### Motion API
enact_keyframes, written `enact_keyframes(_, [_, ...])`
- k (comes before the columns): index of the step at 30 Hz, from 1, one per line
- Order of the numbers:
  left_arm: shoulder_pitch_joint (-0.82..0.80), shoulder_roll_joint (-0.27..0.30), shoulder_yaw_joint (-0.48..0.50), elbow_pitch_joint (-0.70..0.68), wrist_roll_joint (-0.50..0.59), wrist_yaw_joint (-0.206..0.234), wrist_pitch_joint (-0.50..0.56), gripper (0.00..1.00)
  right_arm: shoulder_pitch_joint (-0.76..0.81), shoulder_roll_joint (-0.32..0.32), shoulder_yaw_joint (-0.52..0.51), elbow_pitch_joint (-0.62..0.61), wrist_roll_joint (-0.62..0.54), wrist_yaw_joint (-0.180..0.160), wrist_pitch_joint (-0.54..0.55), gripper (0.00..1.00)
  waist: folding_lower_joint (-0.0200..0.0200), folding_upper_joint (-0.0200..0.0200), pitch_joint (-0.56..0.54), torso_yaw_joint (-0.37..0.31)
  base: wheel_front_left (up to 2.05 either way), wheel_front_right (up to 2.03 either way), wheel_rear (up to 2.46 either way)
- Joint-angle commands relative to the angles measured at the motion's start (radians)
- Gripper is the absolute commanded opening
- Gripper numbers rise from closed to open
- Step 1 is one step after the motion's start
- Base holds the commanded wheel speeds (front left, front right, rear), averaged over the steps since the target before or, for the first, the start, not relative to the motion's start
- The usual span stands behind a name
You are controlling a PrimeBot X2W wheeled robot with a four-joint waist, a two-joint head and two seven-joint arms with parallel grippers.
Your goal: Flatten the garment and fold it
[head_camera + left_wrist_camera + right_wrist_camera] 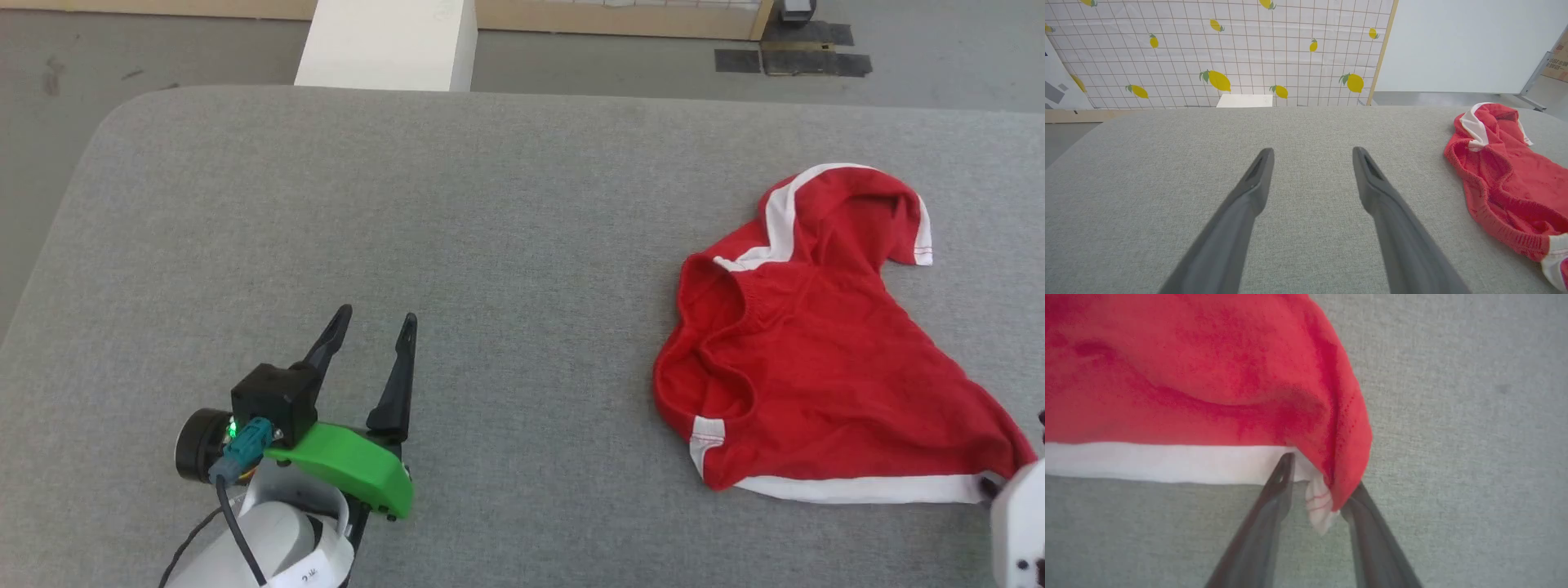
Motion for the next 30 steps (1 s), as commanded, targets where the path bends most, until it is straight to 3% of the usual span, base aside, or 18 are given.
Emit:
enact_keyframes(1, [-0.019, -0.001, 0.001, 0.000, -0.006, -0.003, 0.002, 1.00, -0.028, 0.017, 0.000, -0.005, -0.003, -0.002, -0.042, 1.00, 0.0000, 0.0000, -0.008, -0.010, 0.00, 0.00, 0.00])
enact_keyframes(12, [-0.025, 0.002, -0.014, -0.025, -0.024, -0.025, 0.028, 1.00, -0.038, 0.115, -0.039, -0.134, 0.039, -0.002, -0.380, 1.00, 0.0000, 0.0000, -0.035, -0.055, 0.00, 0.00, 0.00])
enact_keyframes(18, [-0.090, 0.022, -0.087, -0.102, -0.036, -0.119, 0.148, 1.00, 0.031, 0.240, -0.125, -0.168, -0.027, -0.002, -0.514, 1.00, 0.0000, 0.0000, -0.008, -0.080, 0.00, 0.00, 0.00])
enact_keyframes(21, [-0.160, 0.021, -0.139, -0.145, -0.047, -0.177, 0.259, 1.00, 0.039, 0.307, -0.169, -0.162, -0.061, -0.002, -0.543, 1.00, 0.0000, 0.0000, 0.017, -0.092, 0.00, 0.00, 0.00])
enact_keyframes(25, [-0.269, 0.013, -0.227, -0.158, -0.075, -0.249, 0.478, 1.00, 0.029, 0.342, -0.169, -0.156, -0.084, -0.002, -0.565, 1.00, 0.0000, 0.0000, 0.051, -0.114, 0.00, 0.00, 0.00])
enact_keyframes(28, [-0.347, 0.013, -0.293, -0.141, -0.084, -0.272, 0.665, 1.00, 0.012, 0.351, -0.157, -0.149, -0.091, -0.002, -0.573, 1.00, 0.0000, 0.0000, 0.072, -0.138, 0.00, 0.00, 0.00])
enact_keyframes(30, [-0.389, -0.014, -0.313, -0.133, -0.104, -0.264, 0.762, 1.00, -0.002, 0.354, -0.154, -0.144, -0.091, -0.002, -0.579, 1.00, 0.0000, 0.0000, 0.088, -0.157, 0.00, 0.00, 0.00])
